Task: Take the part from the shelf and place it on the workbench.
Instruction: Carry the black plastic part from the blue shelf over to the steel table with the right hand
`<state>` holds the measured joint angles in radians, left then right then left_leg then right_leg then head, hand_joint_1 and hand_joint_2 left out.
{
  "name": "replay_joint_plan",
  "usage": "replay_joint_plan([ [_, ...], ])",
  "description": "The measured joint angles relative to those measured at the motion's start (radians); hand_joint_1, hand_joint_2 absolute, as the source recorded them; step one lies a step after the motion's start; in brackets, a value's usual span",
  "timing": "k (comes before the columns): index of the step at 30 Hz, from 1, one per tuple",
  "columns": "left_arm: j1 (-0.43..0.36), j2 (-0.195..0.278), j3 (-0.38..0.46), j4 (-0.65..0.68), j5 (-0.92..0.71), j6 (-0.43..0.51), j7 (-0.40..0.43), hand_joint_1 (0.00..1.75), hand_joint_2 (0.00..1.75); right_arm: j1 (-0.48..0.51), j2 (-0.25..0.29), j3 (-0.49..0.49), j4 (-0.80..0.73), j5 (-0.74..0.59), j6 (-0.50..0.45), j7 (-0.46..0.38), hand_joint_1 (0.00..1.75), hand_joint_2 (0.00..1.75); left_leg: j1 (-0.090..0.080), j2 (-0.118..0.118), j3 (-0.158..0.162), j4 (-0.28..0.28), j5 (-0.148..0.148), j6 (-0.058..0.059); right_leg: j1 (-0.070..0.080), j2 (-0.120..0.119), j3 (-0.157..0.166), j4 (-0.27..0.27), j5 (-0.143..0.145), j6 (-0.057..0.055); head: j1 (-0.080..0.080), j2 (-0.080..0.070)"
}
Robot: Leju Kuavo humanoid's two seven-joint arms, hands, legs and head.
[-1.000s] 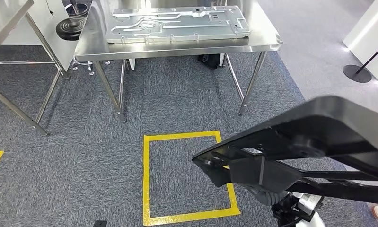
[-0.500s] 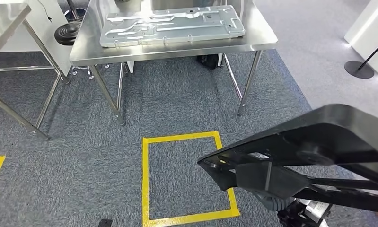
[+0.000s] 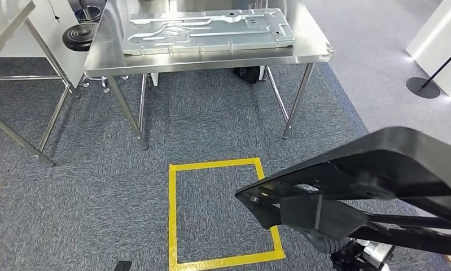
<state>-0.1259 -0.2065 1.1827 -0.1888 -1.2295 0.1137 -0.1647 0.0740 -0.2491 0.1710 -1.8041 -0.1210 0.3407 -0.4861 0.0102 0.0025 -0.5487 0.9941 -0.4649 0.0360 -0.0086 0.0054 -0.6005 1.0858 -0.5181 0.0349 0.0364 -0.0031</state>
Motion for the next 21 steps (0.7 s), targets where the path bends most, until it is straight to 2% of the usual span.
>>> replay_joint_plan([
  [2,0.000,0.000,0.000,0.000,0.000,0.000,0.002,0.00,1.75,0.003,0.000,0.000,0.000,0.000,0.000,0.000,1.55,1.75,-0.001,0.001,-0.001,0.000,0.000,0.003,-0.003,0.000,-0.067,0.138,-0.063,0.008,0.000,0.000],
  [3,0.001,-0.001,0.000,0.000,0.000,0.000,0.002,0.00,1.75,0.005,0.000,0.000,0.000,0.001,0.000,0.001,1.55,1.75,-0.002,0.001,-0.001,0.001,-0.001,0.004,-0.004,0.000,-0.093,0.189,-0.077,0.010,0.000,0.000],
  [4,0.002,-0.001,0.000,0.000,0.000,0.000,0.003,0.00,1.75,0.007,0.000,0.000,0.000,0.002,0.000,0.001,1.55,1.75,-0.002,0.001,-0.001,0.001,-0.001,0.003,-0.005,-0.001,-0.103,0.205,-0.072,0.011,0.000,0.000],
  [5,0.002,-0.001,0.000,0.000,0.000,0.000,0.003,0.00,1.75,0.008,0.000,0.000,0.000,0.004,0.000,0.002,1.55,1.75,-0.002,0.001,0.000,0.001,-0.002,0.003,-0.006,-0.001,-0.091,0.177,-0.046,0.011,0.000,0.000],
  [7,0.002,-0.002,0.000,0.000,0.000,0.000,0.003,0.00,1.75,0.008,0.000,-0.001,-0.001,0.007,0.000,0.002,1.55,1.75,-0.002,-0.001,0.005,0.002,-0.005,-0.001,-0.006,-0.003,-0.023,0.032,0.026,0.006,0.000,0.000],
  [8,0.001,-0.002,0.000,0.000,0.000,0.000,0.003,0.00,1.75,0.008,0.000,-0.001,-0.001,0.007,0.000,0.002,1.55,1.75,-0.004,-0.001,0.006,0.003,-0.007,-0.005,-0.004,-0.004,0.008,-0.034,0.051,0.001,0.000,0.000],
  [9,0.001,-0.003,0.000,0.000,0.000,0.000,0.003,0.00,1.75,0.008,0.000,-0.001,-0.001,0.008,0.000,0.002,1.55,1.75,-0.006,-0.002,0.006,0.003,-0.008,-0.009,-0.002,-0.005,0.027,-0.075,0.062,-0.004,0.000,0.000],
  [11,0.001,-0.003,0.000,0.000,0.000,0.000,0.003,0.00,1.75,0.008,0.000,-0.001,-0.002,0.008,0.001,0.002,1.55,1.75,-0.008,-0.001,0.006,0.003,-0.010,-0.019,0.004,-0.003,0.031,-0.091,0.064,-0.015,0.000,0.000],
  [12,0.001,-0.003,0.000,0.000,0.000,0.000,0.003,0.00,1.75,0.008,0.000,-0.001,-0.002,0.008,0.001,0.002,1.55,1.75,-0.007,-0.001,0.005,0.003,-0.012,-0.025,0.002,-0.003,0.032,-0.093,0.065,-0.021,0.000,0.000],
  [14,-0.001,-0.003,0.000,0.000,0.000,0.000,0.003,0.00,1.75,0.009,0.000,-0.002,-0.005,0.009,0.001,0.002,1.55,1.75,-0.006,-0.001,-0.005,0.032,-0.035,-0.035,-0.002,-0.004,0.035,-0.099,0.067,-0.033,0.000,0.000],
  [15,-0.001,-0.003,0.000,0.000,0.000,0.000,0.003,0.00,1.75,0.009,0.000,-0.002,-0.006,0.009,0.001,0.002,1.55,1.75,-0.006,-0.001,-0.024,0.076,-0.062,-0.039,-0.005,-0.004,0.037,-0.102,0.068,-0.038,0.000,0.000],
  [17,0.001,-0.003,0.000,0.000,-0.001,0.000,0.004,0.00,1.75,0.010,0.000,-0.002,-0.007,0.009,0.001,0.003,1.55,1.75,-0.004,-0.001,-0.085,0.212,-0.129,-0.045,-0.003,-0.005,0.037,-0.102,0.067,-0.044,0.000,0.000],
  [18,0.002,-0.003,0.000,0.000,-0.001,0.000,0.004,0.00,1.75,0.011,0.000,-0.002,-0.007,0.010,0.001,0.004,1.55,1.75,-0.003,-0.001,-0.114,0.273,-0.150,-0.046,-0.003,-0.005,0.037,-0.102,0.066,-0.044,0.000,0.000],
  [19,0.004,-0.003,0.000,0.000,-0.002,0.000,0.005,0.00,1.75,0.012,0.000,-0.002,-0.007,0.010,0.001,0.004,1.55,1.75,-0.003,-0.001,-0.130,0.302,-0.153,-0.047,-0.002,-0.005,0.038,-0.100,0.065,-0.045,0.000,0.000],
  [20,0.004,-0.003,0.000,0.000,-0.003,0.000,0.005,0.00,1.75,0.013,0.000,-0.002,-0.007,0.010,0.000,0.004,1.55,1.75,-0.002,-0.001,-0.126,0.291,-0.134,-0.047,-0.002,-0.004,0.038,-0.098,0.064,-0.044,0.000,0.000],
  [21,0.004,-0.003,0.000,0.000,-0.005,0.000,0.006,0.00,1.75,0.014,0.000,-0.002,-0.007,0.011,0.000,0.004,1.55,1.75,-0.002,-0.001,-0.104,0.240,-0.098,-0.045,-0.002,-0.003,0.040,-0.096,0.062,-0.043,0.000,0.000],
])
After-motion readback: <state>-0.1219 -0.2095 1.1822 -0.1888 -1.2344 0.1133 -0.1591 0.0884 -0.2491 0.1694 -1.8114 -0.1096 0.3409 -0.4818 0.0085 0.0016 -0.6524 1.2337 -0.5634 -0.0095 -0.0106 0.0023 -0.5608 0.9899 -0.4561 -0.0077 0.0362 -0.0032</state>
